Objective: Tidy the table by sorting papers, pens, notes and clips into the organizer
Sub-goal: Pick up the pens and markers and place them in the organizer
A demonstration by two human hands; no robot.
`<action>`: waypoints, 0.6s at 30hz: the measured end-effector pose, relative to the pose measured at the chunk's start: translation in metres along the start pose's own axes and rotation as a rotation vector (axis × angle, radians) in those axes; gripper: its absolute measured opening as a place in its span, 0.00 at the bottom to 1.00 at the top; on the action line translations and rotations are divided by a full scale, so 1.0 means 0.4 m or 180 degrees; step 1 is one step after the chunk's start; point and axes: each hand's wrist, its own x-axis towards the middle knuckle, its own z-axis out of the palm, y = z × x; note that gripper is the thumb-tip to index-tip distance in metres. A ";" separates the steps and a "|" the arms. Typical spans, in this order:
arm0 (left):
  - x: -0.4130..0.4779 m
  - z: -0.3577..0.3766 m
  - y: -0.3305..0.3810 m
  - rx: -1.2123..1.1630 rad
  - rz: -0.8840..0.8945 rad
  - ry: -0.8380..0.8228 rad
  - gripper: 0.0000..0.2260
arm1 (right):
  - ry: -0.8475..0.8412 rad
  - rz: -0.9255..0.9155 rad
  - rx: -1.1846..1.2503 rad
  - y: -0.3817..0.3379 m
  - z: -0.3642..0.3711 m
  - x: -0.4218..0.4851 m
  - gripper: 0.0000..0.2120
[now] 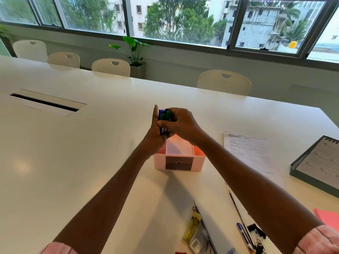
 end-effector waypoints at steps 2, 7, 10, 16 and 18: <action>0.012 -0.013 -0.013 0.0120 -0.0072 -0.0111 0.29 | 0.0001 0.0047 0.0033 0.014 0.008 0.013 0.14; 0.046 -0.038 -0.043 0.0440 -0.0053 -0.0446 0.39 | 0.0041 0.0164 0.0122 0.045 0.020 0.044 0.16; 0.070 -0.050 -0.057 0.0523 -0.0091 -0.0560 0.38 | 0.0028 0.0220 0.0148 0.058 0.027 0.057 0.17; 0.085 -0.064 -0.039 0.0789 -0.0094 -0.0787 0.30 | 0.0022 0.0282 0.0216 0.072 0.028 0.075 0.19; 0.090 -0.069 -0.044 0.0798 -0.0115 -0.0792 0.30 | 0.0023 0.0286 0.0208 0.073 0.030 0.077 0.20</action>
